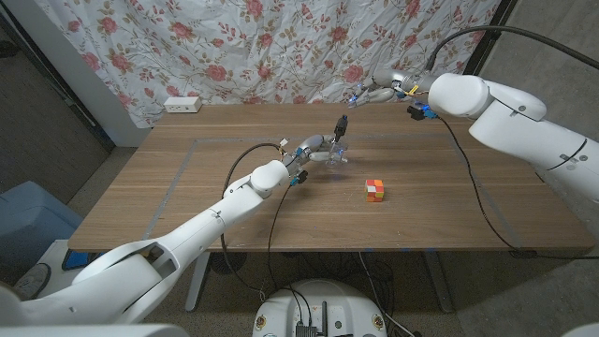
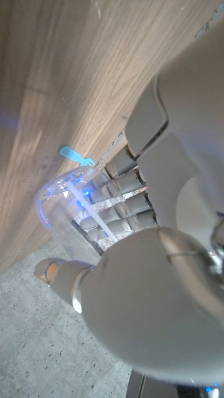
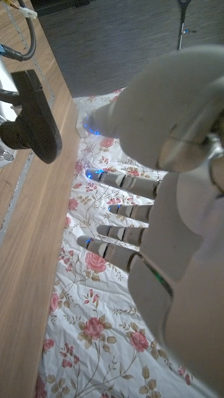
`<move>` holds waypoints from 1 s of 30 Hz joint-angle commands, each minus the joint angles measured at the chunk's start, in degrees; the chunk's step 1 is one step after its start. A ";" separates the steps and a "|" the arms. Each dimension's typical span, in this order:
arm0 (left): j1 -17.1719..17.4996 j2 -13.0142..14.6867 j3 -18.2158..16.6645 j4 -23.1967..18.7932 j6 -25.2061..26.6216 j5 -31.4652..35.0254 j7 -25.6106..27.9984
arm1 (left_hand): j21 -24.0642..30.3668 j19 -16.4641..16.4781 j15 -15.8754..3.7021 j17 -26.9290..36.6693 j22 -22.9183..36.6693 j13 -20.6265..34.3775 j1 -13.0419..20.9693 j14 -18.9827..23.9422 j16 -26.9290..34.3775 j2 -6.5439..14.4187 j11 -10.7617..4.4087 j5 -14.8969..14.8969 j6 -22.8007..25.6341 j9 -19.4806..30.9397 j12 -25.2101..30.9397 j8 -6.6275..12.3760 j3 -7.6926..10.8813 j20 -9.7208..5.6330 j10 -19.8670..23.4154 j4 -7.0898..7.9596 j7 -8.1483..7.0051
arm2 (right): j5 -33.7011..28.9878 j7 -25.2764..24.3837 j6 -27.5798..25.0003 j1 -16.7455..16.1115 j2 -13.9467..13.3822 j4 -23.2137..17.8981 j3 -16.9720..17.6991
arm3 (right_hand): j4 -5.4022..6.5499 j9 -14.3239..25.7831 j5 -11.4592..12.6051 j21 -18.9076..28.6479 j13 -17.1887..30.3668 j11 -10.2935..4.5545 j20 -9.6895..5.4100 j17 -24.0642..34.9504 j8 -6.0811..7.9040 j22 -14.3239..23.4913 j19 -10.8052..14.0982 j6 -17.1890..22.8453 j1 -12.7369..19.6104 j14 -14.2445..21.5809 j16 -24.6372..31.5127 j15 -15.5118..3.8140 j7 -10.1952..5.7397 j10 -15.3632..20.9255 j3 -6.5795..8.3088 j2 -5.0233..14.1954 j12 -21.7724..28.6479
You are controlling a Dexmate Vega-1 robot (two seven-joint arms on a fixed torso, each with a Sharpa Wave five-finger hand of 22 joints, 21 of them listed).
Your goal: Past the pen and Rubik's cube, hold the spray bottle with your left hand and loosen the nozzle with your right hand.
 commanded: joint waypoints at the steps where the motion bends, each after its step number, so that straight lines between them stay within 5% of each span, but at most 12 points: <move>1: -0.18 -1.02 -0.21 1.67 -1.80 0.71 1.68 | 0.01 0.04 -6.22 0.15 0.30 0.24 -8.53 0.64 -0.03 9.47 -0.13 -0.10 1.78 0.11 -0.07 0.22 1.33 -1.14 0.89 0.92 0.80 | -2.49 -1.91 -3.14 -1.81 0.64 -2.22 0.76 | 1.03 0.03 0.16 0.42 0.15 1.03 0.24 0.07 -0.21 0.16 1.31 0.00 -3.42 0.82 0.24 0.51 1.64 0.21 -0.92 -0.19 0.00; 4: -0.03 -1.10 -0.25 1.49 -1.81 0.79 1.97 | 0.02 0.07 -6.24 0.21 0.30 0.25 -8.60 0.57 -0.02 9.54 -0.27 -0.11 1.81 0.11 -0.05 0.22 1.31 -1.14 0.99 0.99 0.80 | -6.50 -0.12 -8.62 0.33 0.95 -4.15 -2.41 | 2.55 0.12 0.50 -0.58 0.16 2.16 0.45 0.24 -0.85 0.10 -0.08 -1.22 -7.49 -0.05 -0.29 1.87 2.86 -0.70 -1.69 0.53 -0.39; 12: 0.53 -0.81 -0.40 0.27 -0.76 0.84 2.49 | 0.04 0.12 -6.30 0.15 0.30 0.28 -8.57 0.74 -0.01 9.46 -0.22 -0.11 1.96 0.11 -0.07 0.26 1.37 -1.19 1.05 0.93 0.85 | -8.79 3.48 -13.50 3.13 2.11 -5.22 -5.52 | 3.44 0.35 0.97 -1.12 0.16 3.68 0.43 0.32 -1.68 0.11 -1.70 -3.38 -11.21 -0.42 -0.80 3.32 6.06 -1.61 -2.46 0.62 -0.64; 30: 0.75 -0.70 -0.32 -0.52 -0.34 1.19 2.90 | 0.03 0.14 -6.26 0.18 0.30 0.35 -8.60 0.78 -0.02 9.65 -0.25 -0.11 2.02 0.12 -0.16 0.24 1.51 -1.14 1.06 1.00 0.91 | -8.65 10.88 -18.54 8.19 3.33 -5.38 -10.59 | 3.23 0.88 1.26 -1.31 0.25 7.81 0.48 0.20 -2.90 0.10 -3.41 -8.87 -15.32 -1.70 -2.04 3.44 11.21 -5.23 -3.54 -0.58 -1.38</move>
